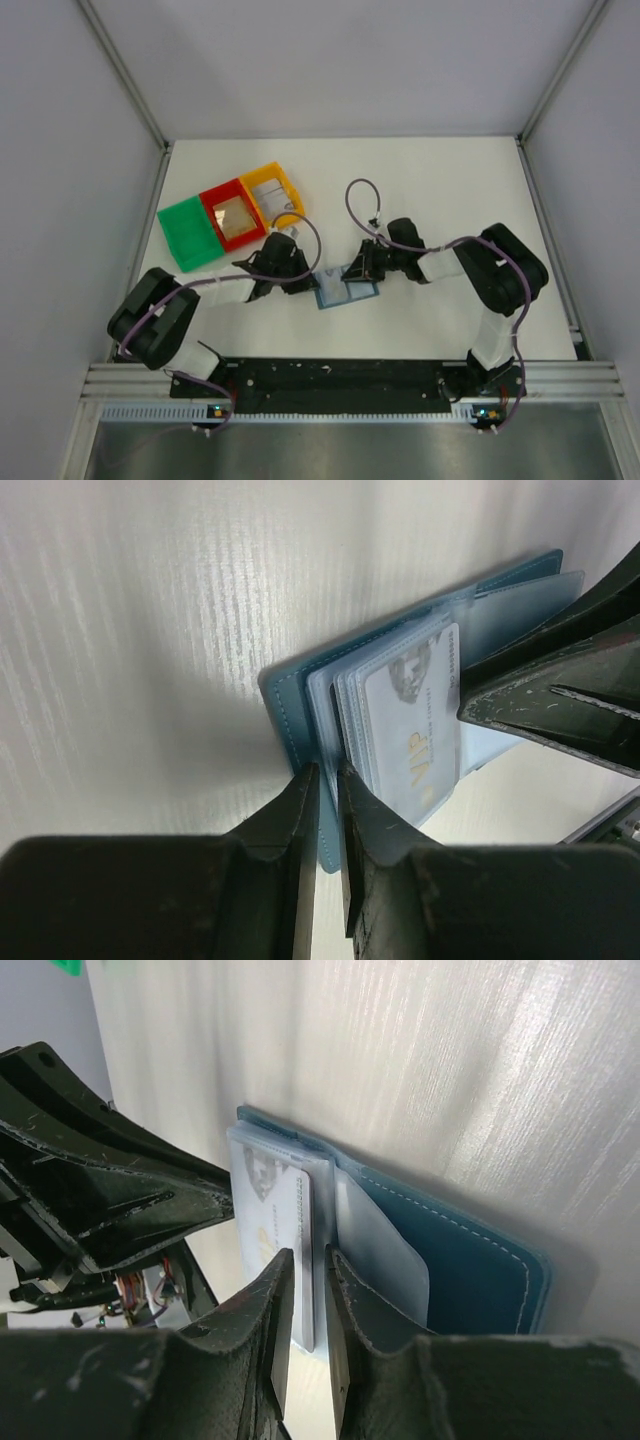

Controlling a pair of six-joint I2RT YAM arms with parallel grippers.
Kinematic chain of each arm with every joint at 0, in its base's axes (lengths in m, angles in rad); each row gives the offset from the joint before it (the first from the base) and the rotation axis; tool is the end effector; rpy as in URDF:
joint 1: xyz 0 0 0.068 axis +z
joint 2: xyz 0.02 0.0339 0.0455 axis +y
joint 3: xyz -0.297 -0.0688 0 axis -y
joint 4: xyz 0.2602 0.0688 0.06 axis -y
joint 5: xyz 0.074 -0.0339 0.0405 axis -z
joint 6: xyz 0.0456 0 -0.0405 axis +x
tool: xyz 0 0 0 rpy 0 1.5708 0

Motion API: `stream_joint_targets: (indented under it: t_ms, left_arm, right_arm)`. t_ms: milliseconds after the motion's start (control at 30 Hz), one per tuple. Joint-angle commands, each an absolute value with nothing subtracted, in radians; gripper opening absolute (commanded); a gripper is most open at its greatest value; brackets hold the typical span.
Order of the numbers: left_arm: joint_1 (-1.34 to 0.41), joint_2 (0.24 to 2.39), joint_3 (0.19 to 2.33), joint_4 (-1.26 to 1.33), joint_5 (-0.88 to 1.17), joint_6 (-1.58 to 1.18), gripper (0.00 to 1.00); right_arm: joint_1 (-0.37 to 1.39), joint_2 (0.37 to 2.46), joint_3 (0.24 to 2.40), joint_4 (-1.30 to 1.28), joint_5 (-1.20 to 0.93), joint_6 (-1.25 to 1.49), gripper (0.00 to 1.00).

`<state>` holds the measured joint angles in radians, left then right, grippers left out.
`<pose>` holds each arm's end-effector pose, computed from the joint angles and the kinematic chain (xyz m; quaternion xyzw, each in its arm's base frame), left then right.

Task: Take the credit cards out of the card holder
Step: Remove the credit card from the card holder.

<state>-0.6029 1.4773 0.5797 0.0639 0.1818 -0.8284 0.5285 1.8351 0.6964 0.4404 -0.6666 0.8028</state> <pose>0.2270 -0.1663 0.1552 -0.0720 0.9268 -0.2993 0.2152 0.2839 0.1984 0.1184 -0.0198 0.8673 0.4798 0.1309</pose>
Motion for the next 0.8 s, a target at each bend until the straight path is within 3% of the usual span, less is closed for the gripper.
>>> stream_joint_targets:
  t_ms: [0, 167, 433, 767]
  left_arm:
    - [-0.606, 1.522, 0.624, 0.084, 0.229, -0.821, 0.17]
    - [-0.606, 1.565, 0.638, 0.089, 0.250, -0.822, 0.16]
    - [-0.604, 1.563, 0.630, 0.078, 0.238, -0.816, 0.14]
    - [-0.548, 1.428, 0.574, 0.092, 0.222, -0.827, 0.16]
  right_arm:
    - [0.549, 1.829, 0.718, 0.394, -0.641, 0.761, 0.20]
    - [0.555, 1.842, 0.713, 0.422, -0.664, 0.778, 0.20]
    - [0.551, 1.838, 0.670, 0.564, -0.724, 0.850, 0.01]
    - [0.529, 1.822, 0.641, 0.609, -0.732, 0.856, 0.00]
